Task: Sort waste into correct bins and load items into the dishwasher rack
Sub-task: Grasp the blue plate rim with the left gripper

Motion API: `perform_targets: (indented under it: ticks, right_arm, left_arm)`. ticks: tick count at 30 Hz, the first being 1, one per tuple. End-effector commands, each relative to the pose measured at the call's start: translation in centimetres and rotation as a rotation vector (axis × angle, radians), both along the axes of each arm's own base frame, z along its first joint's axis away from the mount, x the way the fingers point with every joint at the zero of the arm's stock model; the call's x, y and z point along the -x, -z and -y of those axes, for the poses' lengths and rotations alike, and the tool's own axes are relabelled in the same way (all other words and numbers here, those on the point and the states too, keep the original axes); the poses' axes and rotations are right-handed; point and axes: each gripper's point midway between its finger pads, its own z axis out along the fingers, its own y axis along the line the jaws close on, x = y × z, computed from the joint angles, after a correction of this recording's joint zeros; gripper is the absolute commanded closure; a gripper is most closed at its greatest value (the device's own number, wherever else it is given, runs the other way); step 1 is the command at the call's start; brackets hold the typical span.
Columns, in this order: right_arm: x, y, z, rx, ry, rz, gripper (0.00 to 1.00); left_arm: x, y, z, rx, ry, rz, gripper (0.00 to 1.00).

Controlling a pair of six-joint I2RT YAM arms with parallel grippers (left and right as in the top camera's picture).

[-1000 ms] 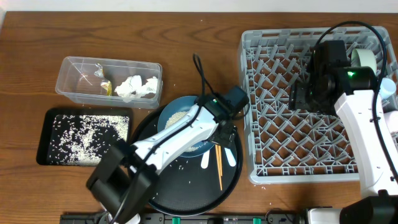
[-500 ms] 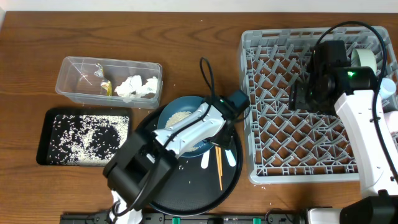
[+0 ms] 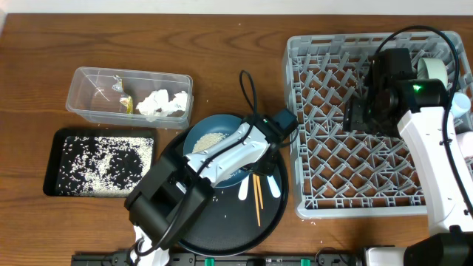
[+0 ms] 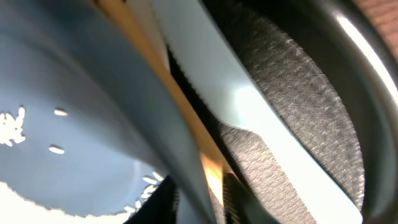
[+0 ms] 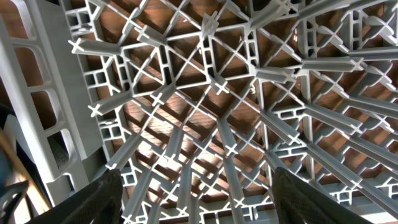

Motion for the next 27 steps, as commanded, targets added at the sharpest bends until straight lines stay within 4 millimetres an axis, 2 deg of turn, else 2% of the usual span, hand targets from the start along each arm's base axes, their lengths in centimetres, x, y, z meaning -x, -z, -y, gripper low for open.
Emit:
perform_targets:
  ticks: [1,5,14,20,27]
  right_arm:
    - [0.1,-0.5,0.3,-0.007,0.020,0.016,0.28]
    - [0.1,-0.5,0.3,-0.007,0.020,0.014,0.28]
    - [0.1,-0.5,0.3,-0.007,0.020,0.013,0.28]
    - [0.2,-0.5,0.3,-0.006,0.020,0.011,0.28]
    - [0.2,-0.5,0.3,-0.006,0.020,0.010,0.28]
  left_arm:
    - [-0.5,0.0,-1.2,-0.058,0.005,0.026,0.85]
    - [-1.0,-0.2,-2.5,-0.129,0.010,0.059,0.94]
    - [-0.8,-1.2,-3.1,-0.149,0.011,0.063,0.94]
    - [-0.9,-3.4,-3.8,-0.157,0.010,0.102,0.94]
    - [-0.9,-7.5,-4.1,-0.091,0.001,0.177,0.94]
